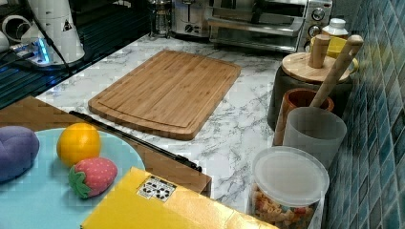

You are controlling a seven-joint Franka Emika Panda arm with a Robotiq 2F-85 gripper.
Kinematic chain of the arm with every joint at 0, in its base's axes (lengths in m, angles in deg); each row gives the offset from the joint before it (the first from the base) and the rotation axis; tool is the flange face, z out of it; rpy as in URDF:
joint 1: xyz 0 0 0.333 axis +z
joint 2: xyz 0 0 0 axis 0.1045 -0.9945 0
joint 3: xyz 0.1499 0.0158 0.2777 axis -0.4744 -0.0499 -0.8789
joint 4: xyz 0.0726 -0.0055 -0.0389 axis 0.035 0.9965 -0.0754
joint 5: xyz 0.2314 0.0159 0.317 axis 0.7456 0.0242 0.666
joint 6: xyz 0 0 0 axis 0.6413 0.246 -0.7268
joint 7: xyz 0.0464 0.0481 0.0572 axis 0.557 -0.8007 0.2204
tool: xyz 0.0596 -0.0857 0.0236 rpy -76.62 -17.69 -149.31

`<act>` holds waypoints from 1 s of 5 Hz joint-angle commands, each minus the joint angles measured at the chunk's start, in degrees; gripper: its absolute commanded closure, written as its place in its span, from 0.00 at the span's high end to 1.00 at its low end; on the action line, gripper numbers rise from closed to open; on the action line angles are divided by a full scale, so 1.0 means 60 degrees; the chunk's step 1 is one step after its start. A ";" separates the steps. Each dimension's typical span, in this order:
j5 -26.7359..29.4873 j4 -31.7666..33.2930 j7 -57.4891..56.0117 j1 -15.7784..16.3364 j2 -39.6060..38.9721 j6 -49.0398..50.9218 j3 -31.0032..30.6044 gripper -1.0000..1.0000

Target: Close the oven.

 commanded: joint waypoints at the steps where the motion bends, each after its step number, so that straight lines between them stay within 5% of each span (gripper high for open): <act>1: -0.1674 -0.2202 0.2756 0.2006 -0.0115 0.0387 -0.0451 0.00; 2: -0.2989 -0.2677 0.4213 0.2564 0.0058 0.0828 -0.0352 0.00; 3: -0.2920 -0.3163 0.4596 0.2673 0.0261 0.1211 -0.0144 0.00; 5: -0.2721 -0.2266 0.5094 0.2426 0.1608 0.0974 -0.0176 0.00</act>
